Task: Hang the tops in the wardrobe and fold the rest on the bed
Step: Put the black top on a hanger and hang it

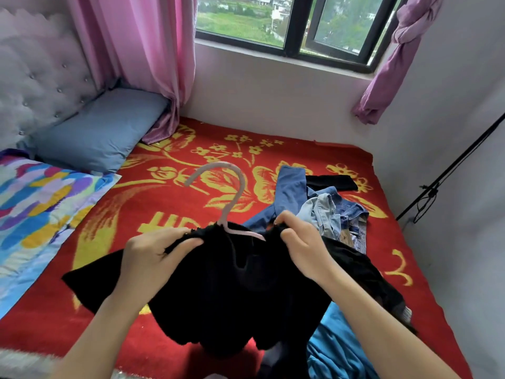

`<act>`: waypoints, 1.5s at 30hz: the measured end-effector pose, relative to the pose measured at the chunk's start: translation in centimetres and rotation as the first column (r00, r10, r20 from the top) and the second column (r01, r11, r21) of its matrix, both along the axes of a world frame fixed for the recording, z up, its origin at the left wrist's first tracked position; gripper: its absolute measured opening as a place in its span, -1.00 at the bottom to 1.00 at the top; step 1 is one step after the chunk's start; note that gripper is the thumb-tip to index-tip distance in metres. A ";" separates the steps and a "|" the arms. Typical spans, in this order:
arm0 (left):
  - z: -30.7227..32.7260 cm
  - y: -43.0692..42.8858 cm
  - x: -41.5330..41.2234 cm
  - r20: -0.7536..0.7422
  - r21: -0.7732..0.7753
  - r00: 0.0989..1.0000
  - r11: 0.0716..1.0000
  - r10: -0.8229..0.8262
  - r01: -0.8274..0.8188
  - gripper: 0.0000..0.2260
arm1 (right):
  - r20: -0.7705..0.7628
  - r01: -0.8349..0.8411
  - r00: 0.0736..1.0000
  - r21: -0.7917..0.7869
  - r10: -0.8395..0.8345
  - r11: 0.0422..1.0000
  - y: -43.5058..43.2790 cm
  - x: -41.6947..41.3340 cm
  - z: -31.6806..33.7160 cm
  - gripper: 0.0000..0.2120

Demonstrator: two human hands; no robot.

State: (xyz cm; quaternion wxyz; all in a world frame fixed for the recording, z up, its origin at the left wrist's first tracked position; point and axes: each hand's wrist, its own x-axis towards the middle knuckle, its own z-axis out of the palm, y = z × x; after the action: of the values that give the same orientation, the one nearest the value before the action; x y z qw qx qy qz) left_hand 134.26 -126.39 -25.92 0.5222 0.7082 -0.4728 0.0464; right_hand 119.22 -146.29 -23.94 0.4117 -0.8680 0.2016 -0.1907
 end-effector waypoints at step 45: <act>-0.4 17.5 -10.2 0.002 0.091 0.662 0.659 0.750 -0.747 -0.59 | -0.170 -0.763 0.600 0.173 0.782 0.623 3.3 7.8 1.2 -0.81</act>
State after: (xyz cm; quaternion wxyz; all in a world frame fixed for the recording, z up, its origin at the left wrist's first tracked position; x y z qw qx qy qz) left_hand 124.09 -108.85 -26.29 0.4350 0.8620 -0.1321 0.2244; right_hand 127.02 -142.98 -22.71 0.4627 -0.8678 -0.1398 0.1156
